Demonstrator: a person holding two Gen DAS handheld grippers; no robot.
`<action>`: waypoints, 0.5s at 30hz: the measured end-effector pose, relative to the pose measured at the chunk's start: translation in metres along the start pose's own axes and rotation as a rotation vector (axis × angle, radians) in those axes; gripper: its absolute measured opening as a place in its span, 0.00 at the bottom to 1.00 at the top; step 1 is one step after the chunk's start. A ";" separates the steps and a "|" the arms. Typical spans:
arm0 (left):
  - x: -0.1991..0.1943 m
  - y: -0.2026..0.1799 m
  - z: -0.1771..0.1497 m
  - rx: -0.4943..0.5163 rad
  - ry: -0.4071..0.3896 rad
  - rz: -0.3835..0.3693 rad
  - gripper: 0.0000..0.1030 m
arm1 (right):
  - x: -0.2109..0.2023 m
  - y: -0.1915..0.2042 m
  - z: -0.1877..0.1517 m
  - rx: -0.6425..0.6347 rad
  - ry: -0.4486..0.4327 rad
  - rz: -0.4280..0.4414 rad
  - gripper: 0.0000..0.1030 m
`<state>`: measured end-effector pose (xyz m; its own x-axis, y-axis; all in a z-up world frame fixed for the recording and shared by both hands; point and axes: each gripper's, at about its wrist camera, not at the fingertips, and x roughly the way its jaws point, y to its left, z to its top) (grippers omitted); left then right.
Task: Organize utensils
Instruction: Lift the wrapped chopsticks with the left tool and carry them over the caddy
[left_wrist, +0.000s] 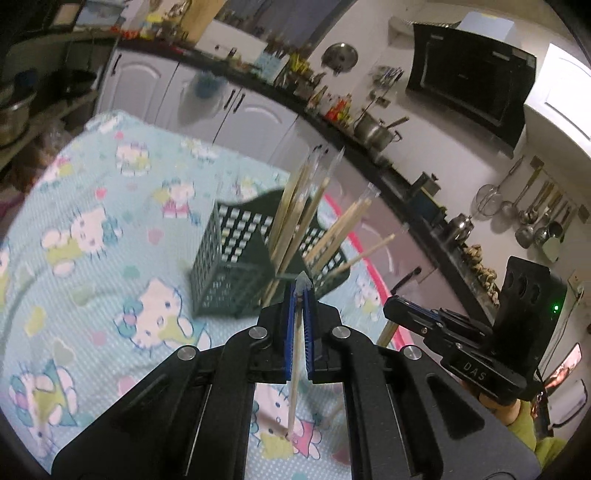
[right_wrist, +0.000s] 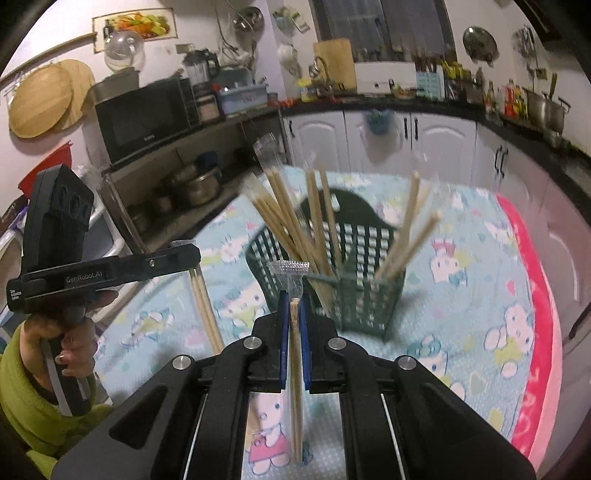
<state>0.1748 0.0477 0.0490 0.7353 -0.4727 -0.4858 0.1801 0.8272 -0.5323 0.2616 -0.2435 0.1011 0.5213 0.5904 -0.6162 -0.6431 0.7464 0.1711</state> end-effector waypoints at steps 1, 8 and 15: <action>-0.003 -0.002 0.004 0.007 -0.012 -0.001 0.02 | -0.002 0.002 0.004 -0.004 -0.012 -0.001 0.06; -0.026 -0.020 0.034 0.075 -0.104 0.014 0.02 | -0.015 0.005 0.027 -0.012 -0.093 -0.020 0.06; -0.043 -0.029 0.063 0.122 -0.177 0.043 0.02 | -0.032 0.000 0.051 -0.002 -0.182 -0.038 0.06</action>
<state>0.1787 0.0629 0.1288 0.8453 -0.3839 -0.3716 0.2153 0.8813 -0.4207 0.2734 -0.2466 0.1605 0.6379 0.6077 -0.4730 -0.6222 0.7686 0.1485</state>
